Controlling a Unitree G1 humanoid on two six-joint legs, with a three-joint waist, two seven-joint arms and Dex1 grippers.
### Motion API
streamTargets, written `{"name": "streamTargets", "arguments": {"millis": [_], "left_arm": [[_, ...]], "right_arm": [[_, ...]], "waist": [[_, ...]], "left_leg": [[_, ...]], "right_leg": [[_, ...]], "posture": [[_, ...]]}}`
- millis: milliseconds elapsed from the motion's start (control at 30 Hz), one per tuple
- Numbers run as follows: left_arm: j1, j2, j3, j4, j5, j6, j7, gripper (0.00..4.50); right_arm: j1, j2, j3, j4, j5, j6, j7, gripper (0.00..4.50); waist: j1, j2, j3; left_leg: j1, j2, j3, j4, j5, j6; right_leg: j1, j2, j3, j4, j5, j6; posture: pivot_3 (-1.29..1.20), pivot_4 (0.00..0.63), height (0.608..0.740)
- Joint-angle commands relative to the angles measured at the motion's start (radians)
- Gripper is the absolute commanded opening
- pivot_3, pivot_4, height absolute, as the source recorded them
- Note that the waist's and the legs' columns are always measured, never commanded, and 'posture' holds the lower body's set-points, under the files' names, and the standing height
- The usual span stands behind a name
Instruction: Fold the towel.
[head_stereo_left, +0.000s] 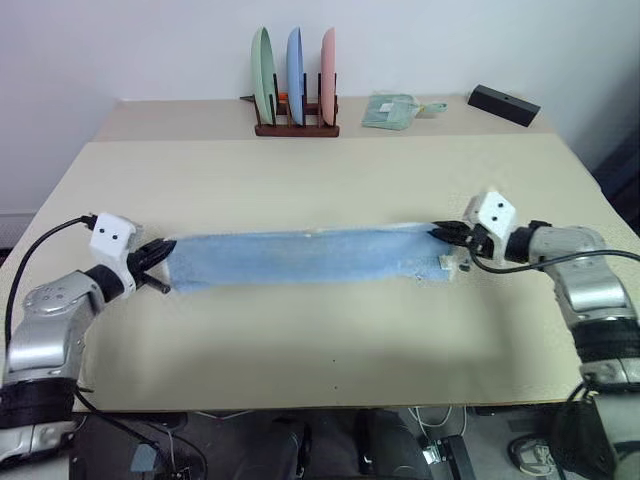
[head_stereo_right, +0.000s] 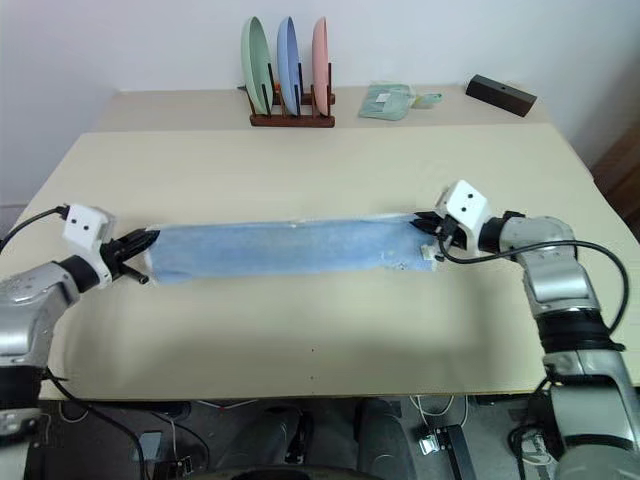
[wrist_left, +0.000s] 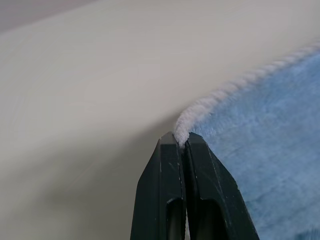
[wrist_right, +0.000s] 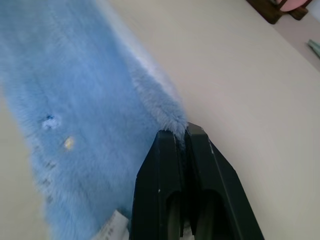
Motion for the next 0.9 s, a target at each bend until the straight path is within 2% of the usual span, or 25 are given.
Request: {"name": "streamTargets", "arguments": {"millis": [33,133,200,233,300,433,467,567,633,700,767,800,900], "left_arm": [[-0.047,-0.004,-0.005,0.070,0.044,-0.032,0.045,0.00],[-0.072,-0.029,-0.011,0.098,0.031,-0.008,0.043,0.00],[-0.069,-0.033,-0.019,0.093,0.033,0.001,0.032,0.58],[-0.068,-0.035,-0.017,0.093,0.033,0.005,0.035,0.82],[-0.065,-0.039,-0.011,0.093,0.050,0.003,0.069,1.75],[-0.057,-0.052,0.024,0.061,0.064,-0.035,0.147,3.79],[-0.055,-0.064,0.046,0.037,0.048,-0.025,0.173,4.23],[-0.024,-0.086,0.077,-0.040,0.048,-0.023,0.228,4.23],[0.027,-0.098,0.094,-0.116,0.045,-0.010,0.249,4.23],[0.081,-0.100,0.100,-0.184,0.055,-0.020,0.258,4.31],[0.115,-0.106,0.112,-0.239,0.043,-0.028,0.259,4.31],[0.128,-0.104,0.106,-0.266,0.045,-0.046,0.247,4.31],[0.143,-0.100,0.073,-0.318,0.039,-0.060,0.200,4.31]], "right_arm": [[-0.061,0.010,0.010,0.077,-0.058,-0.038,-0.054,0.03],[-0.082,0.034,0.019,0.113,-0.074,-0.045,-0.076,0.03],[-0.082,0.038,0.021,0.113,-0.078,-0.046,-0.071,0.00],[-0.082,0.041,0.019,0.112,-0.078,-0.035,-0.072,0.30],[-0.080,0.043,0.008,0.098,-0.097,-0.030,-0.118,0.96],[-0.037,0.015,-0.030,0.007,-0.109,-0.010,-0.185,2.91],[-0.012,0.003,-0.057,-0.038,-0.092,0.023,-0.195,2.94],[0.073,-0.021,-0.140,-0.171,-0.041,0.133,-0.225,2.94],[0.150,-0.030,-0.234,-0.292,0.048,0.276,-0.229,2.94],[0.231,-0.036,-0.331,-0.414,0.160,0.445,-0.218,3.49],[0.314,-0.036,-0.408,-0.544,0.292,0.622,-0.201,4.25],[0.358,-0.029,-0.441,-0.609,0.361,0.711,-0.199,4.39],[0.415,0.007,-0.506,-0.708,0.499,0.906,-0.253,4.39]], "waist": [[-0.001,0.000,0.000],[-0.002,0.000,0.000],[-0.003,0.000,0.000],[-0.004,0.000,0.000],[-0.005,0.000,0.000],[-0.006,0.000,0.000],[-0.004,0.000,0.000],[0.002,0.000,0.000],[0.003,0.000,0.000],[0.003,0.000,0.000],[0.003,0.000,0.000],[0.004,0.000,0.000],[0.002,0.000,-0.001]], "left_leg": [[0.000,0.000,0.000,0.000,0.000,0.000],[0.000,0.000,0.000,0.000,0.000,0.000],[-0.001,0.000,0.000,0.000,0.000,0.000],[-0.001,0.000,0.000,0.000,0.000,0.000],[-0.001,0.000,0.000,0.001,0.000,0.000],[-0.001,0.000,0.000,0.001,0.000,0.000],[-0.002,0.000,0.000,0.001,0.000,0.000],[-0.002,0.000,-0.001,0.001,0.000,0.000],[-0.002,0.000,-0.001,0.002,0.000,0.000],[-0.002,0.000,-0.001,0.001,0.000,0.000],[-0.002,0.000,-0.001,0.001,0.000,0.000],[-0.002,0.000,-0.001,0.001,0.000,0.000],[-0.001,0.000,-0.001,0.001,0.000,0.000]], "right_leg": [[0.000,0.000,0.000,0.000,0.000,0.000],[-0.001,0.000,0.000,0.000,0.000,0.000],[-0.001,0.000,0.000,0.000,0.000,0.000],[-0.001,0.000,0.000,0.000,0.000,0.000],[-0.001,0.000,0.000,0.000,0.000,0.000],[-0.002,0.000,0.000,0.001,0.000,0.000],[-0.002,0.000,0.000,0.001,0.000,0.000],[-0.002,0.000,0.000,0.001,0.000,0.000],[-0.002,0.000,0.000,0.001,0.000,0.000],[-0.002,0.000,0.000,0.001,0.000,0.000],[-0.001,0.000,0.000,0.001,0.000,0.000],[-0.001,0.000,0.000,0.001,0.000,0.000],[0.000,0.000,0.000,0.001,0.000,0.000]], "posture": [[0.00,0.150,0.740],[0.00,0.150,0.740],[0.00,0.150,0.740],[0.00,0.150,0.740],[0.00,0.150,0.740],[0.00,0.150,0.740],[0.00,0.150,0.740],[0.00,0.150,0.740],[0.00,0.150,0.740],[0.00,0.150,0.740],[0.00,0.150,0.740],[0.00,0.150,0.740],[0.00,0.150,0.740]]}}
